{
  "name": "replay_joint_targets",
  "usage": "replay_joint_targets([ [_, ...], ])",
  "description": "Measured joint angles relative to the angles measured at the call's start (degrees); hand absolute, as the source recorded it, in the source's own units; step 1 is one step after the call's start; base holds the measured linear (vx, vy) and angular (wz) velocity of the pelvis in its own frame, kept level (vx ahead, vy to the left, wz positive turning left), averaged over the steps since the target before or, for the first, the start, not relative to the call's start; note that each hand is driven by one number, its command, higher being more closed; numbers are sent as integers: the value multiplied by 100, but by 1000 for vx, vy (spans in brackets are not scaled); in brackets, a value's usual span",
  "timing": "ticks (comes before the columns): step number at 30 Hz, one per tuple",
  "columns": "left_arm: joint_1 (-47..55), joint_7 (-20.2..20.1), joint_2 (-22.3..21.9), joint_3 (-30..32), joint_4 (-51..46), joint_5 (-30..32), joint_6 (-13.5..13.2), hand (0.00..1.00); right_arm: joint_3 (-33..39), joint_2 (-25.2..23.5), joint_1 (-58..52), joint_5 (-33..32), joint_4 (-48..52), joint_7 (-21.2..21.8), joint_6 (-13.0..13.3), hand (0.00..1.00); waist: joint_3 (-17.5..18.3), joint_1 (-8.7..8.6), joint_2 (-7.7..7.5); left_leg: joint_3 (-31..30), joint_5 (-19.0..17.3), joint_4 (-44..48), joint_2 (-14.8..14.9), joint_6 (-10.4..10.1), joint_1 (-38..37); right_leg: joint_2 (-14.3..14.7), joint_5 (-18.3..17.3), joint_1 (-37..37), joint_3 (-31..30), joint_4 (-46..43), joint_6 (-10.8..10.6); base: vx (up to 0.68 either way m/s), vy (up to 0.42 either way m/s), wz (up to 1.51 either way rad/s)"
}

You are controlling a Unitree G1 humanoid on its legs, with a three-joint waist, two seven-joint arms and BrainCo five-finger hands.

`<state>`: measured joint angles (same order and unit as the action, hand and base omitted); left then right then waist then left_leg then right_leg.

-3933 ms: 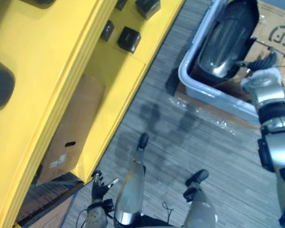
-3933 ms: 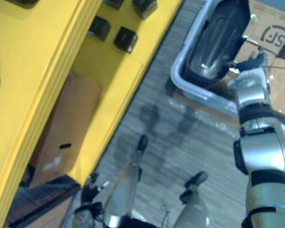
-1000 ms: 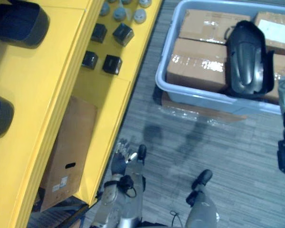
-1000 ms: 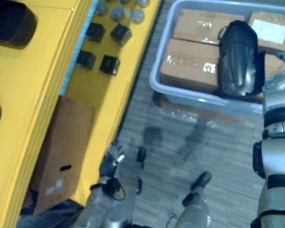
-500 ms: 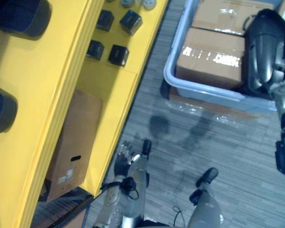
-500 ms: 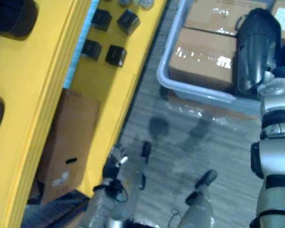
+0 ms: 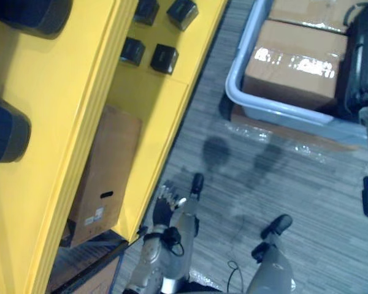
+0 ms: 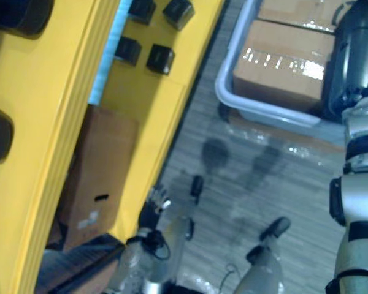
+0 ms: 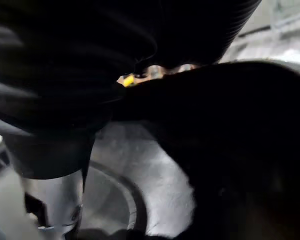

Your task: Walk over and take plastic housings, then place them on the shelf

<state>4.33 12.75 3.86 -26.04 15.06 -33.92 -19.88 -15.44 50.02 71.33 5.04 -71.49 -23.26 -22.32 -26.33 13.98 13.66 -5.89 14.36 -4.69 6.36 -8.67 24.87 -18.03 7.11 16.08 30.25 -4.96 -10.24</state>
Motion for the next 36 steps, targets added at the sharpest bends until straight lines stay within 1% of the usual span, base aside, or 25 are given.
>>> replay_joint_targets([
  [4,2,6,0,-4,3,0,-2,0,-113,150,-9,761,-41,288,-159,100,3,-4,4,-72,-1,-1,6,-1,3,-27,-120,15,73,-157,-14,0,-6,6],
  [5,2,5,1,-5,4,0,-3,0,-150,160,-9,861,-57,346,-177,100,3,-4,5,-88,-1,0,6,-1,4,-29,-134,11,86,-174,-13,12,-6,12],
  [7,2,3,1,-8,4,0,-8,0,-249,189,-7,1317,-74,487,-300,100,3,17,5,-124,-1,0,-1,-1,13,-43,-174,9,107,-227,-15,20,-3,9],
  [10,5,-5,3,-7,4,0,-17,0,-279,221,-1,1632,-71,661,-404,100,4,43,6,-129,-1,0,-27,-1,12,-73,-195,8,116,-249,-34,24,-1,4],
  [15,12,-55,15,13,-28,0,-92,0,-286,222,-1,1649,-81,734,-519,100,5,55,7,-142,-1,0,-39,-1,4,-83,-202,-14,132,-249,-43,4,0,1],
  [20,36,-74,23,117,-180,-1,-113,0,-276,153,-48,1582,-197,727,-495,100,4,63,6,-135,0,0,-35,-1,-132,-77,-201,-147,131,-234,-43,0,0,0],
  [26,40,-163,80,401,-397,0,-122,0,-266,14,-133,1226,-193,652,-251,100,-5,15,-7,-107,0,-1,31,-2,-263,-2,-164,-279,116,-169,-8,-8,-8,-3],
  [27,75,-162,81,485,-429,1,-119,0,-251,-86,-177,1086,-194,550,-228,100,-11,-51,-18,-109,0,-2,40,-2,-320,16,-153,-361,121,-135,-5,0,0,0],
  [28,99,-162,109,530,-505,2,-119,0,-219,-143,-214,959,-193,438,-146,100,-20,-83,-31,-104,0,-2,52,-2,-376,29,-152,-418,121,-124,-5,0,0,0],
  [30,126,-163,191,533,-624,4,-124,0,-151,-173,-251,861,-177,262,-16,100,-30,-89,-49,-85,0,-4,81,-3,-426,56,-148,-452,115,-117,2,-9,-27,-8],
  [32,183,-163,259,659,-736,7,-127,0,-88,-270,-313,740,-107,-84,145,100,-69,-133,-138,-49,-3,-7,142,-5,-521,141,-110,-572,114,-12,29,-11,-39,-8],
  [33,192,-162,259,717,-740,9,-127,0,-41,-304,-318,706,-81,-166,167,100,-90,-167,-168,-44,-4,-7,151,-7,-551,157,-98,-619,115,18,32,-15,-35,-6],
  [36,193,-168,353,953,-878,10,-124,0,144,-393,-476,687,300,-603,365,100,-97,-236,-390,25,-29,-7,226,-38,-663,282,40,-786,100,283,58,-5,-35,-10],
])
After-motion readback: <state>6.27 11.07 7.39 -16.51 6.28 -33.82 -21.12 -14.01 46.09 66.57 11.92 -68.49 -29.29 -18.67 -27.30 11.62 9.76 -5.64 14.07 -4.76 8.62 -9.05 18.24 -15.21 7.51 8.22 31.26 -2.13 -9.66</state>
